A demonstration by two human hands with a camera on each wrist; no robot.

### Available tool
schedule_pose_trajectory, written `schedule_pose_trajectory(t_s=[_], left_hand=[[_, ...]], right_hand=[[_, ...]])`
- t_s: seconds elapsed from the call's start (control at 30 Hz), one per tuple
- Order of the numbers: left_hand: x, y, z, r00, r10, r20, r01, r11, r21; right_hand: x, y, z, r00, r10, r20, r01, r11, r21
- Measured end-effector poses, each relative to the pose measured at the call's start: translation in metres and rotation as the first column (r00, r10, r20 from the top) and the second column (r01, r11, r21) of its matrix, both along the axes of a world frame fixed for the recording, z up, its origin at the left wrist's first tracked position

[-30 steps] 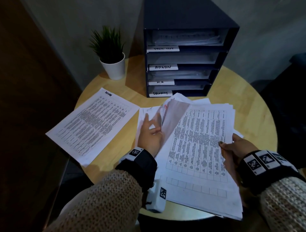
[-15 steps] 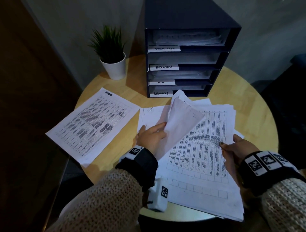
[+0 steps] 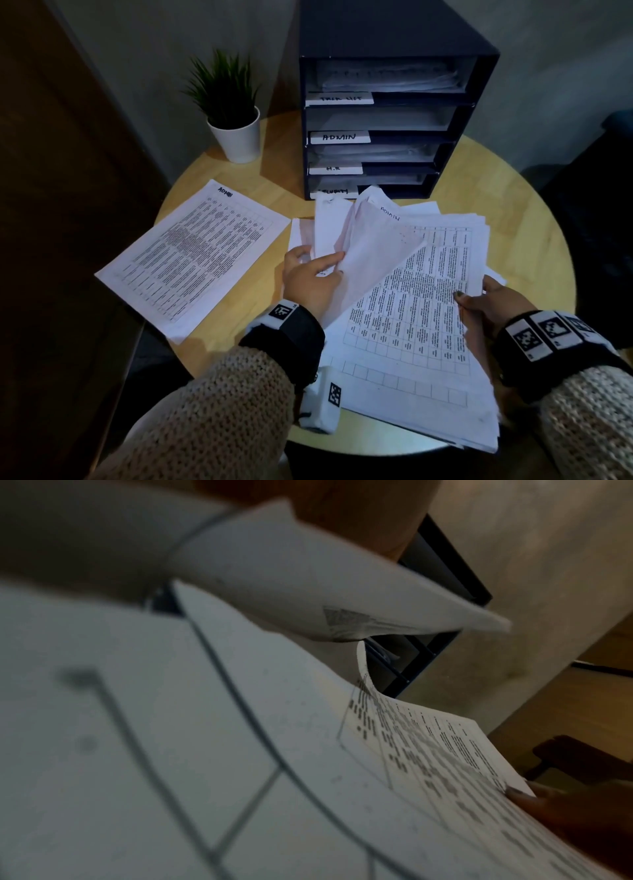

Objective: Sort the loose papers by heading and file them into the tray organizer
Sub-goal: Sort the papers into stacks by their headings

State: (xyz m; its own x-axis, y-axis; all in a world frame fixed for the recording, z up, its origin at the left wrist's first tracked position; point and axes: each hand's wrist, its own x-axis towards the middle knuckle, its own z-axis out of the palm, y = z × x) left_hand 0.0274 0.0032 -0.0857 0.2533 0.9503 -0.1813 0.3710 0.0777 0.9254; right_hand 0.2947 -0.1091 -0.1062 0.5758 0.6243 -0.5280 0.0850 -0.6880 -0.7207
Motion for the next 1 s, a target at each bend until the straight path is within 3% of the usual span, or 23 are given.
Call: schedule_pose_trajectory(t_s=[0.1, 0.23, 0.37, 0.43, 0.57, 0.63, 0.7, 0.77, 0.87, 0.93, 1.0], left_hand=[[0.004, -0.004, 0.001, 0.999, -0.046, 0.019, 0.045, 0.998, 0.034], [0.005, -0.005, 0.001, 0.981, -0.186, -0.055, 0.192, 0.974, 0.118], [0.007, -0.011, 0.001, 0.973, -0.224, -0.059, 0.231, 0.962, 0.149], [0.009, -0.012, 0.002, 0.985, -0.171, 0.01, 0.167, 0.972, 0.164], [0.004, -0.004, 0.011, 0.992, 0.117, 0.049, -0.125, 0.965, 0.232], [0.001, 0.001, 0.009, 0.979, 0.175, 0.101, -0.187, 0.974, 0.125], [0.0, 0.005, 0.008, 0.958, 0.18, 0.223, -0.155, 0.98, -0.123], [-0.005, 0.007, 0.007, 0.982, 0.154, 0.107, -0.132, 0.973, -0.191], [-0.007, 0.014, -0.003, 0.932, 0.259, -0.255, -0.274, 0.962, -0.022], [-0.006, 0.014, -0.003, 0.889, 0.293, -0.352, -0.322, 0.946, -0.027], [-0.005, 0.009, -0.004, 0.882, 0.301, -0.361, -0.321, 0.947, 0.005]], right_hand=[[0.002, 0.0, -0.005, 1.0, -0.016, -0.014, 0.016, 1.0, -0.001], [0.003, 0.001, -0.007, 1.0, -0.018, -0.004, 0.018, 1.0, 0.003], [0.002, 0.001, -0.006, 1.0, -0.017, -0.004, 0.017, 1.0, 0.006], [0.002, 0.001, -0.006, 0.999, -0.03, -0.013, 0.03, 0.999, 0.017], [0.001, 0.001, -0.003, 1.0, -0.007, 0.012, 0.007, 1.0, -0.02], [0.002, 0.0, -0.005, 1.0, -0.005, -0.002, 0.004, 1.0, -0.028], [0.001, 0.0, -0.005, 1.0, 0.017, 0.007, -0.017, 0.999, -0.037], [-0.002, 0.0, -0.002, 0.998, -0.025, -0.063, 0.025, 1.0, -0.002], [-0.003, 0.0, -0.002, 0.995, -0.035, -0.089, 0.036, 0.999, 0.001], [0.0, 0.001, -0.004, 0.999, -0.019, -0.046, 0.018, 1.0, -0.013], [0.005, 0.0, -0.01, 0.999, -0.027, -0.045, 0.027, 1.0, -0.007]])
